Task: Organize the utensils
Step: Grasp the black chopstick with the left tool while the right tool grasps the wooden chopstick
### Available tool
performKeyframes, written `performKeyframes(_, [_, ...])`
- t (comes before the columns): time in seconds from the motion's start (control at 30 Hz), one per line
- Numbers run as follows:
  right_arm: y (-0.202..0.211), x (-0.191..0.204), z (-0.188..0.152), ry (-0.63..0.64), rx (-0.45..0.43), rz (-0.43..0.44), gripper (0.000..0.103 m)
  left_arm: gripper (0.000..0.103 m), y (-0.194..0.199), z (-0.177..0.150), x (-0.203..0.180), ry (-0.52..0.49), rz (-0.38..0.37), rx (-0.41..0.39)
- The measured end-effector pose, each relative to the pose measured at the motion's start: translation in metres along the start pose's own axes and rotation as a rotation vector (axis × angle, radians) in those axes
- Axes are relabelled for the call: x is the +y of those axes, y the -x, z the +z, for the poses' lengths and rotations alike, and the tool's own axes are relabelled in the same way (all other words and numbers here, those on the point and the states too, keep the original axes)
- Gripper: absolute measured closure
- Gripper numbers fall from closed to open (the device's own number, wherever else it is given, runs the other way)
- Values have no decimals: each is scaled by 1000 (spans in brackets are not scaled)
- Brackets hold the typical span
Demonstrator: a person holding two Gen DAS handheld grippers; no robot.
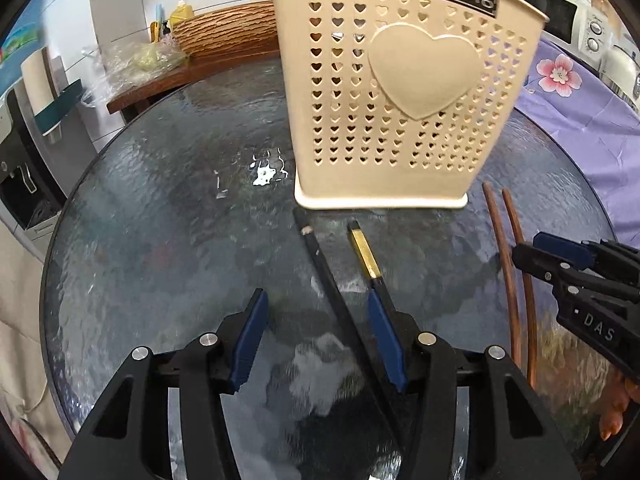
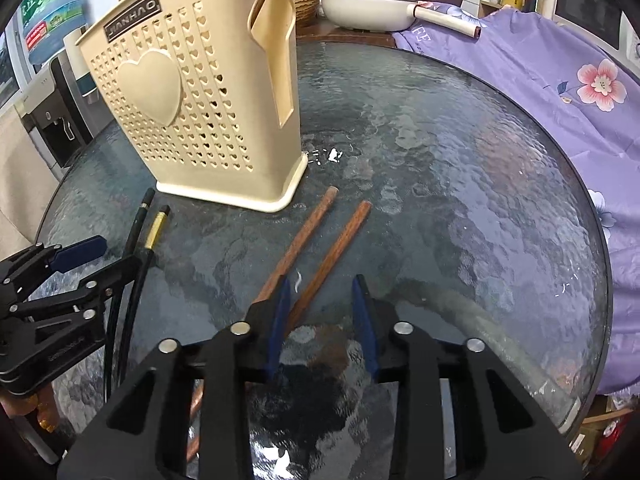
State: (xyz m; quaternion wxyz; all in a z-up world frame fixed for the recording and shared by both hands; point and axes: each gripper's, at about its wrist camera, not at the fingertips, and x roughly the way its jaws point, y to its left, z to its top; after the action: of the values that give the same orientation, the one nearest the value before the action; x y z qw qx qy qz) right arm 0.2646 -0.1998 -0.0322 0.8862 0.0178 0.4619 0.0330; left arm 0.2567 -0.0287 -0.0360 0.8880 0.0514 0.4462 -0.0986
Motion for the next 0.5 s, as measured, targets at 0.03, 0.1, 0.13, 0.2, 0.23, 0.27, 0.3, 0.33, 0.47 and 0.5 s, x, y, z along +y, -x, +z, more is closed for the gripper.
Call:
performKeyframes(0.03, [-1, 1, 1, 1, 4, -1, 75, 55, -2, 2, 1, -1, 0, 3])
performKeyframes(0.1, [-4, 2, 7, 5, 12, -4, 77, 60, -5, 8, 1, 1, 0, 12])
performKeyframes(0.13, [-6, 3, 10, 12, 16, -14, 78, 63, -7, 12, 1, 0, 1, 18])
performKeyframes(0.2, [-10, 5, 16, 22, 24, -26, 80, 66, -11, 16, 3, -1, 0, 28])
performKeyframes(0.23, [-12, 5, 18, 24, 28, -28, 80, 69, -12, 20, 3, -2, 1, 36])
performKeyframes(0.27, [-14, 6, 20, 25, 30, -31, 82, 73, -14, 22, 3, -7, 5, 42])
performKeyframes(0.3, [-15, 6, 22, 25, 32, -36, 83, 75, -16, 25, 4, -11, 8, 46])
performKeyframes(0.33, [-17, 6, 25, 25, 34, -43, 84, 77, -17, 27, 4, -10, 6, 50])
performKeyframes(0.47, [-22, 9, 31, 27, 42, -53, 86, 87, -20, 32, 5, -16, 18, 61])
performKeyframes(0.5, [-23, 9, 33, 25, 43, -56, 87, 89, -21, 32, 5, -19, 23, 60])
